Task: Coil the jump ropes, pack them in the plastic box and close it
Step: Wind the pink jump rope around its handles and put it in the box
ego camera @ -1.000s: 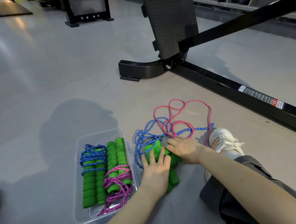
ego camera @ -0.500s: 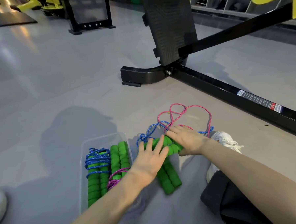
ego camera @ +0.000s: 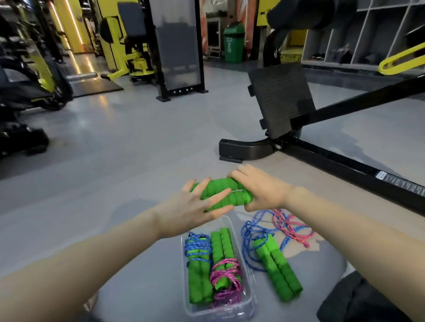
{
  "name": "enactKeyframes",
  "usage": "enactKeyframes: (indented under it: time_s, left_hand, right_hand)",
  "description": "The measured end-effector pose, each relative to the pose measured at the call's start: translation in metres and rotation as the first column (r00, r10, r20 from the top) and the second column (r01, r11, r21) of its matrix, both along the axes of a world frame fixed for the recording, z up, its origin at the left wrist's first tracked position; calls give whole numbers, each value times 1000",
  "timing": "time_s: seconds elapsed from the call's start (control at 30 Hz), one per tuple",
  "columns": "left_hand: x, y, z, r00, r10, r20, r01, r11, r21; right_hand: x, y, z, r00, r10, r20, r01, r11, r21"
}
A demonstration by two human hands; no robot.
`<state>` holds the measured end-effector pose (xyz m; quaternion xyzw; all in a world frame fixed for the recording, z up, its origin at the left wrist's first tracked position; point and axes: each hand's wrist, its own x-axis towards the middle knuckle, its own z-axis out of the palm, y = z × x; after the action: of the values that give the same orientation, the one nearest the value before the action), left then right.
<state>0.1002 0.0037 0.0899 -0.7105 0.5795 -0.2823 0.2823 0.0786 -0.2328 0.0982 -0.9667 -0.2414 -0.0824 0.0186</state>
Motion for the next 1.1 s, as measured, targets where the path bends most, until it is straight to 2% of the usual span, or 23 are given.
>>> enactKeyframes:
  time_s: [0.1, 0.23, 0.4, 0.5, 0.57, 0.6, 0.63, 0.67, 0.7, 0.73, 0.83, 0.93, 1.0, 1.1]
  left_hand:
    - [-3, 23, 12, 999, -29, 31, 31, 998, -62]
    - [-5, 41, 2, 997, -70, 25, 73, 990, -121]
    - [-2, 44, -17, 996, -82, -21, 76, 974, -213]
    - [4, 46, -16, 996, -88, 9, 88, 970, -227]
    - [9, 50, -9, 996, -79, 40, 87, 965, -248]
    - [12, 53, -5, 996, -70, 52, 81, 962, -261]
    - [14, 57, 0, 996, -58, 65, 73, 961, -267]
    - [17, 63, 3, 996, -46, 79, 66, 962, -264]
    - [19, 70, 5, 995, -38, 97, 62, 966, -253]
    - [21, 78, 6, 993, -32, 117, 59, 970, -236]
    - [23, 105, 4, 987, 2, 159, 29, 980, -196]
    - [25, 139, 2, 983, 44, 177, -17, 988, -152]
    - [28, 168, 2, 978, 96, 185, -72, 988, -135]
    - [28, 208, -1, 959, 221, 179, -199, 971, -131]
  right_hand:
    - [0, 20, 16, 997, 57, 50, -56, 998, -9]
    - [-1, 35, 14, 994, 97, 43, -97, 995, -1]
    - [-2, 37, 0, 999, 29, 22, -29, 999, 34]
    - [0, 32, -7, 1000, -8, -19, 12, 977, 213]
    - [1, 35, -5, 992, -71, -107, 112, 885, 451]
    - [2, 38, -4, 976, -102, -193, 199, 782, 590]
    - [1, 42, -1, 948, -93, -304, 292, 634, 716]
    - [1, 43, -1, 910, -35, -413, 376, 486, 789]
    - [0, 42, -2, 871, 31, -490, 439, 400, 805]
    - [1, 42, -2, 837, 59, -544, 474, 418, 775]
    - [3, 45, -7, 751, 52, -658, 502, 603, 620]
    - [8, 49, -13, 662, -30, -749, 528, 728, 437]
    - [10, 50, -11, 682, -157, -715, 499, 814, 297]
    - [17, 48, -2, 765, -320, -559, 474, 868, 151]
